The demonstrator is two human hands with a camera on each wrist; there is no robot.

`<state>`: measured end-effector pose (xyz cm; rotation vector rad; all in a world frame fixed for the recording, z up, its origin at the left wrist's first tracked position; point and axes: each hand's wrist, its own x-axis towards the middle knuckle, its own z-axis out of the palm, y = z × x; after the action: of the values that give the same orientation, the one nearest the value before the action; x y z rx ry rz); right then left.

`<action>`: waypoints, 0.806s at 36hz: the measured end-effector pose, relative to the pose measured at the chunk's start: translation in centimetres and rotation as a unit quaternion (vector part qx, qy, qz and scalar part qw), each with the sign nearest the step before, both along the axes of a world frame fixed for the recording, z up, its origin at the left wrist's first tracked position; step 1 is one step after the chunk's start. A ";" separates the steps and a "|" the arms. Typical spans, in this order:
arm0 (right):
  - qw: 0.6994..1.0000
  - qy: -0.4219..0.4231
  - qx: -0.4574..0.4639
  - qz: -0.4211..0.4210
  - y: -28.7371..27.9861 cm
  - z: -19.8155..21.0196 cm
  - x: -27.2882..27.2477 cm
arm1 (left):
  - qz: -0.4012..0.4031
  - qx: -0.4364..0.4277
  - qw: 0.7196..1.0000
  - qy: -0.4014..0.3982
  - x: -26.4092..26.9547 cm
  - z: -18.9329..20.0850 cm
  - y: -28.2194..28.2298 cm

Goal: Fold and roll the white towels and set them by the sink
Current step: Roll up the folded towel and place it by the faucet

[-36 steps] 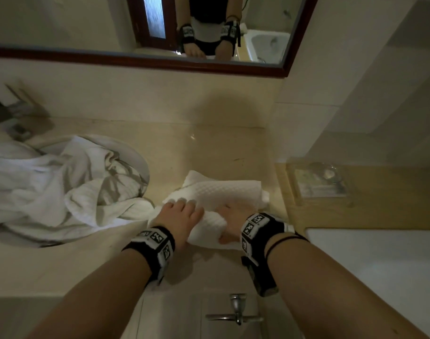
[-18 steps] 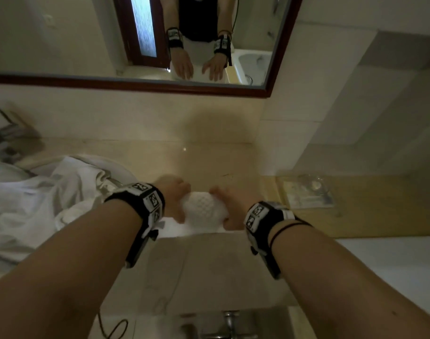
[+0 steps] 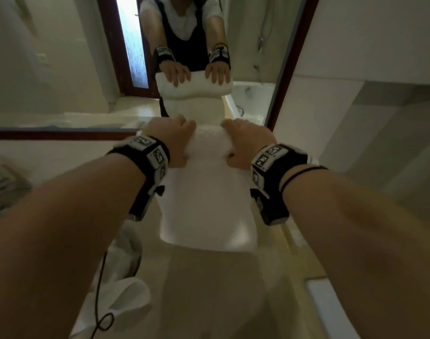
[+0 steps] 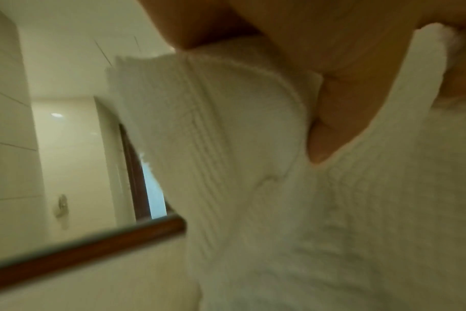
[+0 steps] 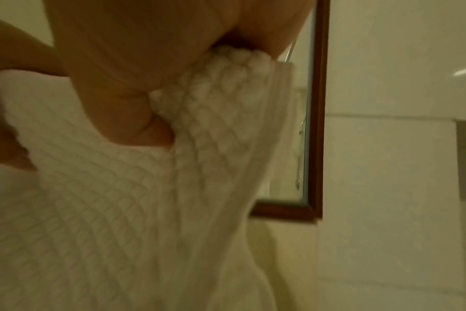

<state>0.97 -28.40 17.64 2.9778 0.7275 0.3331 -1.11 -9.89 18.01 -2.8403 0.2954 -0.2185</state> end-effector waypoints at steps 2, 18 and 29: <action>0.998 -0.068 0.013 -0.003 0.0 2.3 0.6 | -0.002 -0.002 0.998 -0.065 0.3 2.7 0.1; 0.999 0.007 0.034 0.032 -2.0 -7.6 -9.0 | 0.037 0.009 0.999 0.007 -9.7 -7.5 -2.4; 0.990 -0.084 0.090 0.072 -6.3 -30.3 -20.4 | 0.044 -0.084 0.992 0.080 -22.7 -28.2 -6.5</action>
<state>-19.47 -34.70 -12.62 3.0181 0.9408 0.6837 -23.81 -16.43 -10.17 -3.0348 0.1916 0.0041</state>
